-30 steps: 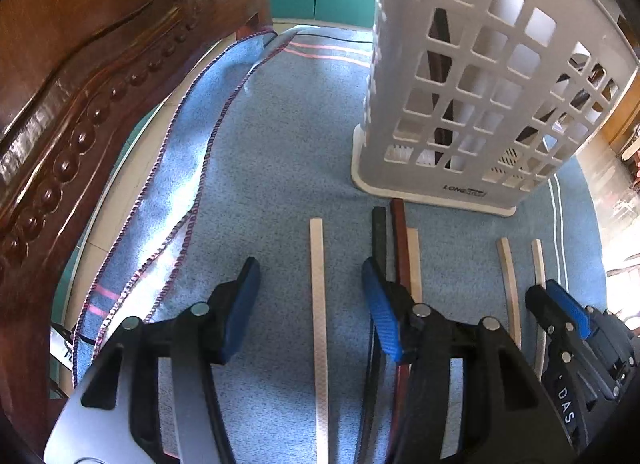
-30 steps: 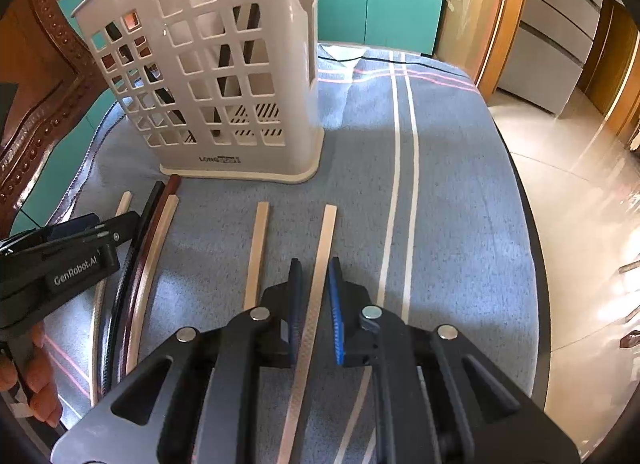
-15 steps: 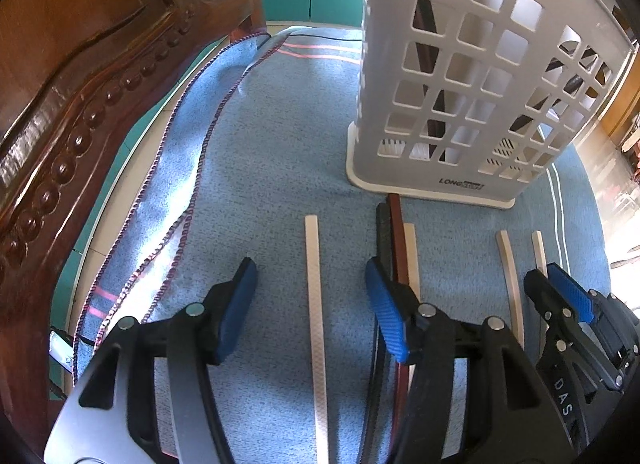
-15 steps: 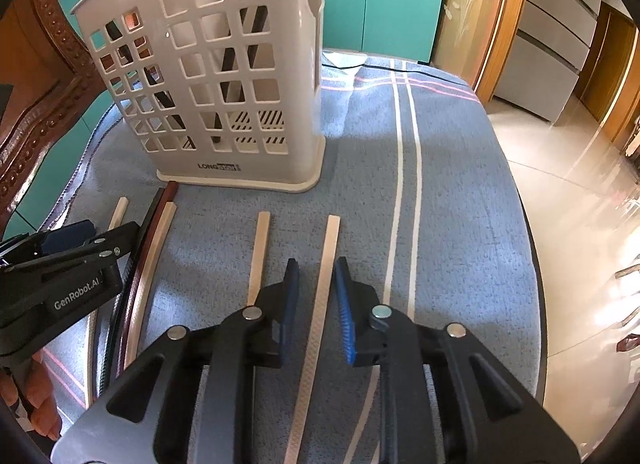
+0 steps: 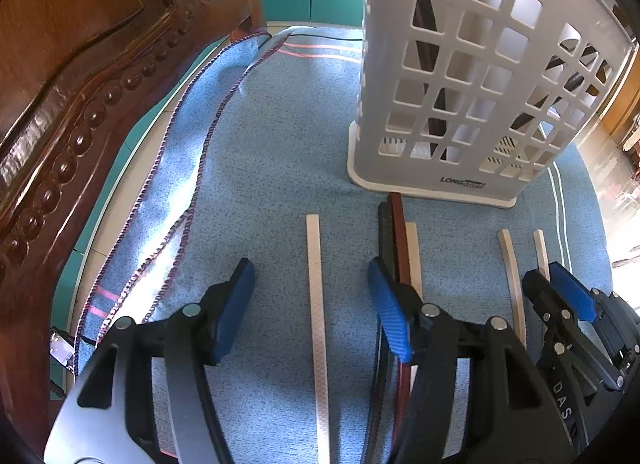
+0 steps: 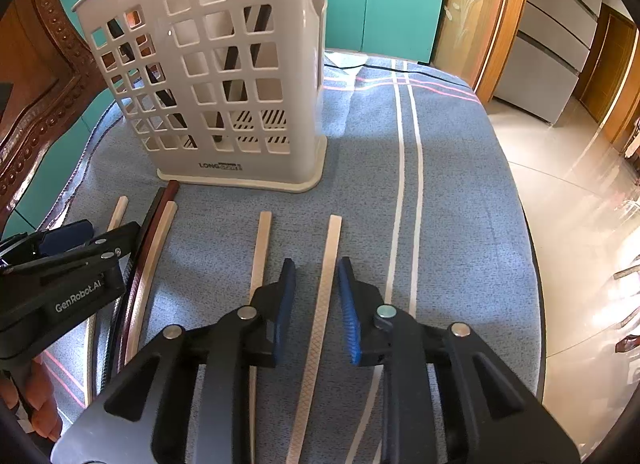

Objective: Organize utensils
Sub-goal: 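Align the right tool over a light wooden chopstick while the left tool centers on a dark chopstick, then close the right tool on the light wooden chopstick while the left tool grasps a dark chopstick, then lift both chopsticks over the white basket and open both tools to drop them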

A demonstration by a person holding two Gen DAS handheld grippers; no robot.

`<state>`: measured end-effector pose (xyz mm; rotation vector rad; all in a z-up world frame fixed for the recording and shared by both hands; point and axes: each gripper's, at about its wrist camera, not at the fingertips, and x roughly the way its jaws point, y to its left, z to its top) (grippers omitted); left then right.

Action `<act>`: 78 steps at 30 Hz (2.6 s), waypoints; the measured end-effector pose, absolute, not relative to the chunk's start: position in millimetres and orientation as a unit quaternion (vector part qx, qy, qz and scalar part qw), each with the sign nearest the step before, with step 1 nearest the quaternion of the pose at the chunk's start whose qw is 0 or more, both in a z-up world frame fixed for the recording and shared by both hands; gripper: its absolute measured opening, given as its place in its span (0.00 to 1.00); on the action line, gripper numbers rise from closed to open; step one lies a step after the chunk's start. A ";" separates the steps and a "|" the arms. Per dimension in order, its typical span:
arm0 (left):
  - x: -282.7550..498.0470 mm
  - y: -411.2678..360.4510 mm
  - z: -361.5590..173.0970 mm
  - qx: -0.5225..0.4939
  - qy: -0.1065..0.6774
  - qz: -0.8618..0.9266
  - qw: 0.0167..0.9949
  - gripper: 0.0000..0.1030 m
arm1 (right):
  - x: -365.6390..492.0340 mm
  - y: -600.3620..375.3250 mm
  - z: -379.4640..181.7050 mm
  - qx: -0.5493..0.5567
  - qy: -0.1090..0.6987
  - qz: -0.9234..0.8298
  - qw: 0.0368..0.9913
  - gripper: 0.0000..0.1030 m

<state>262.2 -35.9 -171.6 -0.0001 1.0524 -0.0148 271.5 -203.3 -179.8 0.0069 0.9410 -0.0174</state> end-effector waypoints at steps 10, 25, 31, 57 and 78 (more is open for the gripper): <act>262.4 -36.1 -172.5 0.000 0.502 -0.007 0.865 0.60 | 269.4 -198.8 -181.4 -0.004 0.453 -0.005 0.892 0.36; 260.6 -35.2 -173.2 0.001 0.502 -0.006 0.865 0.61 | 269.3 -198.8 -181.6 -0.005 0.453 -0.005 0.892 0.37; 259.6 -34.2 -173.2 0.001 0.503 -0.008 0.865 0.61 | 268.9 -198.5 -181.2 -0.007 0.455 -0.004 0.890 0.37; 263.1 -24.8 -140.2 -0.034 0.463 -0.037 0.885 0.07 | 260.6 -209.0 -149.0 0.040 0.434 0.047 0.899 0.06; 183.6 30.1 87.6 -0.161 0.161 -0.131 0.965 0.07 | 172.8 -251.6 63.8 0.126 0.158 0.138 0.969 0.06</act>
